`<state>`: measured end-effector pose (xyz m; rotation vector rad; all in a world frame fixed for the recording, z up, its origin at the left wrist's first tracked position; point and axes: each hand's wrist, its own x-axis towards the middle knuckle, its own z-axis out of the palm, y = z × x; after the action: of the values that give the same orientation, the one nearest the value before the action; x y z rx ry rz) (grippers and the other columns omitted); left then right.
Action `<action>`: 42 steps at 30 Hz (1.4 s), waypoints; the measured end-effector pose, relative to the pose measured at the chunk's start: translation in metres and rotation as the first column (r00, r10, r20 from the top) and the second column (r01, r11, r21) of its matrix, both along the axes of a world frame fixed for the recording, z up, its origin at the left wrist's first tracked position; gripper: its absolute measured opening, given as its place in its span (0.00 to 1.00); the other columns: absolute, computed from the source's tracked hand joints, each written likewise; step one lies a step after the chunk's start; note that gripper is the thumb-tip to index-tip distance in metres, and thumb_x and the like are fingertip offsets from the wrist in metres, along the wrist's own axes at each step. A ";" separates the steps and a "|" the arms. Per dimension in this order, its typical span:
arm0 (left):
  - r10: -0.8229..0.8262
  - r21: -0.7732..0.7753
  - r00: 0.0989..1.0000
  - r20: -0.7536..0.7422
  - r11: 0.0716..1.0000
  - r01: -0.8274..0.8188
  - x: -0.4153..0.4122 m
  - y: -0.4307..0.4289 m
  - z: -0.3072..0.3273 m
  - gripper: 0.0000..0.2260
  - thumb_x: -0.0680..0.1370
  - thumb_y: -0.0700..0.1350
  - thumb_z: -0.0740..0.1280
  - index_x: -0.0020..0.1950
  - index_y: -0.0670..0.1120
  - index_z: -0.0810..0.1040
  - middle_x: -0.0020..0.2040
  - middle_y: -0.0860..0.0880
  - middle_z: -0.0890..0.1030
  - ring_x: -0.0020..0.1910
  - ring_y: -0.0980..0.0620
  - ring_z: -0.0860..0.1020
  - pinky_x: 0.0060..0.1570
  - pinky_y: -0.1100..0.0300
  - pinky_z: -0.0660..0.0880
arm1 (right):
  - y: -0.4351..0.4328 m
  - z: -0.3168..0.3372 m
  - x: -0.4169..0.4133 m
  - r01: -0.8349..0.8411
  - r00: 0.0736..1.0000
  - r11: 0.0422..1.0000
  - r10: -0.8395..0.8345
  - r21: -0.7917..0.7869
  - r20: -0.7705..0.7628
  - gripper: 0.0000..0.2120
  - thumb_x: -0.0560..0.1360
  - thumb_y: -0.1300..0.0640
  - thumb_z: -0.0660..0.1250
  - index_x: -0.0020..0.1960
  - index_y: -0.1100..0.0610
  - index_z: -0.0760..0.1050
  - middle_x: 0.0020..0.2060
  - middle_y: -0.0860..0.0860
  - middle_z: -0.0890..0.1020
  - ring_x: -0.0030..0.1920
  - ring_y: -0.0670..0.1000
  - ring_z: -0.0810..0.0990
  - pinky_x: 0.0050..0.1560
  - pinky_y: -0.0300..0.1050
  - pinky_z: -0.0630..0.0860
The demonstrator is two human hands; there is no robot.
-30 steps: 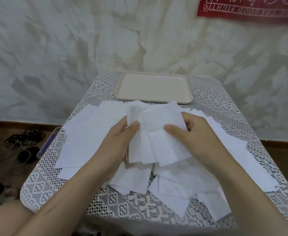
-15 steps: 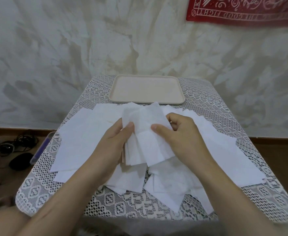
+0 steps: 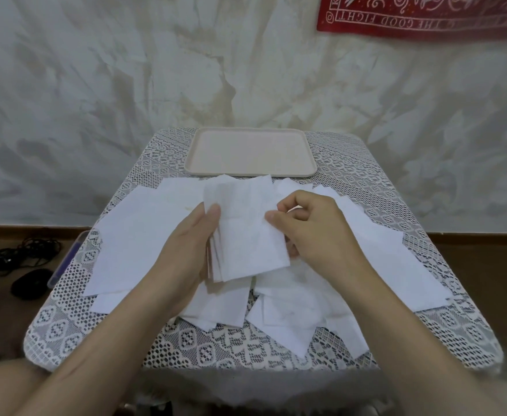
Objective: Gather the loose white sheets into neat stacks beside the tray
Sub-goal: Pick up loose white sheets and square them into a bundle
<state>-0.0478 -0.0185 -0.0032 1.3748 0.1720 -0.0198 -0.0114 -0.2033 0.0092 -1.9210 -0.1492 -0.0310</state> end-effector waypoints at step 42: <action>-0.113 0.251 0.993 0.041 0.963 0.099 0.001 -0.033 -0.009 0.08 0.83 0.43 0.68 0.61 0.49 0.84 0.51 0.48 0.89 0.50 0.45 0.87 0.47 0.50 0.83 | -0.152 -0.024 0.001 0.110 0.973 0.806 -0.207 -0.582 -0.102 0.20 0.75 0.48 0.74 0.64 0.50 0.74 0.61 0.49 0.76 0.57 0.51 0.75 0.53 0.47 0.68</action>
<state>-0.0463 -0.0517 -0.0120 1.6323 0.0553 -0.0511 -0.0102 -0.3556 -0.0152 -2.5312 0.1340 0.0654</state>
